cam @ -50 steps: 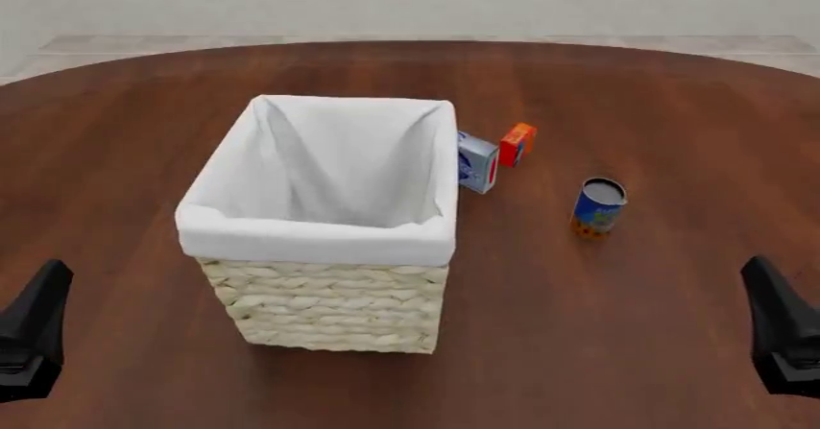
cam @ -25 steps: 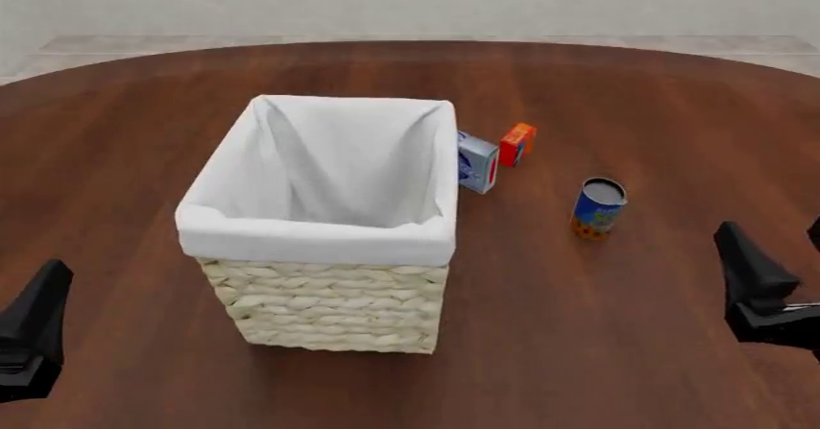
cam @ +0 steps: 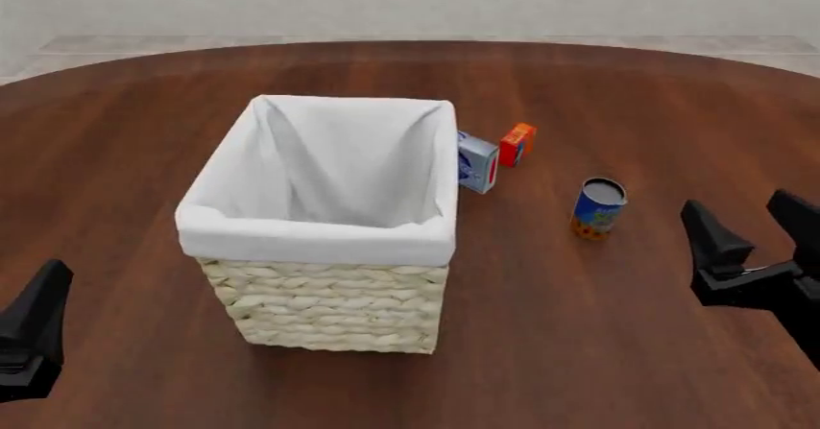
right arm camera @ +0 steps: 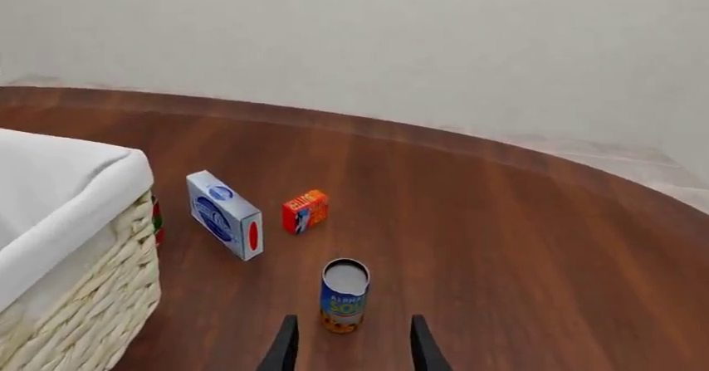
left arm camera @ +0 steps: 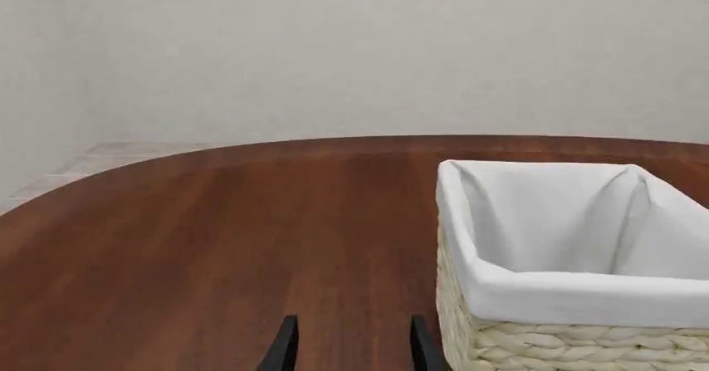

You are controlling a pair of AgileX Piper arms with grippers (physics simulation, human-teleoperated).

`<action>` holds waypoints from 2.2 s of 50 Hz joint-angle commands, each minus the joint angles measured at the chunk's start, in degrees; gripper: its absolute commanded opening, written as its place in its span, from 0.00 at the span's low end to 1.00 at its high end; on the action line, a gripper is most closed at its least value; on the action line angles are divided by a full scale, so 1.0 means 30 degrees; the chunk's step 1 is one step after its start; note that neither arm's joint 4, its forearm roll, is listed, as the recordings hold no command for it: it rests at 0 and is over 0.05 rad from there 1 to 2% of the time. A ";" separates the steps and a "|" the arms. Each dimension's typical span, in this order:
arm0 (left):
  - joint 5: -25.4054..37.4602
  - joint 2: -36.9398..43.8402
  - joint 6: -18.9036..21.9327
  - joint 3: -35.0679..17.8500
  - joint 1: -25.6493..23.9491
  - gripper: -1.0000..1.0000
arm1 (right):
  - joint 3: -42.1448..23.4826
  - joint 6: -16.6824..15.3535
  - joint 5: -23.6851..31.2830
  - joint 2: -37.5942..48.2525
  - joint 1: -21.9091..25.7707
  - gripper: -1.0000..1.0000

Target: Pick up the alphabet soup and put it in the basket.

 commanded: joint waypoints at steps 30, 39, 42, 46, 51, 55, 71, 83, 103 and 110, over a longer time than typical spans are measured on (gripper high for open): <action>0.0000 0.0000 0.0000 0.0000 0.0000 1.00 | -0.2096 -0.0274 -0.2761 0.6539 0.0486 1.00; 0.0000 0.0000 0.0000 0.0000 0.0000 1.00 | -0.2366 -0.0340 -0.3034 0.7298 0.0503 1.00; 0.0000 0.0000 0.0000 0.0000 0.0000 1.00 | -0.2627 -0.0429 -0.3214 0.7837 0.0399 1.00; 0.0000 0.0000 0.0000 0.0000 0.0000 1.00 | -0.2816 -0.0489 -0.3200 0.8120 0.0528 1.00; 0.0000 0.0000 0.0000 0.0000 0.0000 1.00 | -0.3127 -0.0460 -0.3131 0.8386 0.0532 1.00; 0.0000 0.0000 0.0000 0.0000 0.0000 1.00 | -0.3279 -0.0458 -0.3151 0.8562 0.0485 1.00; 0.0000 0.0000 0.0000 0.0000 0.0000 1.00 | -0.3910 -0.0518 -0.3563 1.0160 0.0362 1.00; 0.0000 0.0000 0.0000 0.0000 0.0000 1.00 | -0.4309 -0.0672 -0.3724 1.0942 0.0423 1.00; 0.0000 0.0000 0.0000 0.0000 0.0000 1.00 | -0.4911 -0.0854 -0.3766 1.1912 0.0633 1.00; 0.0000 0.0000 0.0000 0.0000 0.0000 1.00 | -0.5124 -0.0976 -0.3658 1.2137 0.0804 1.00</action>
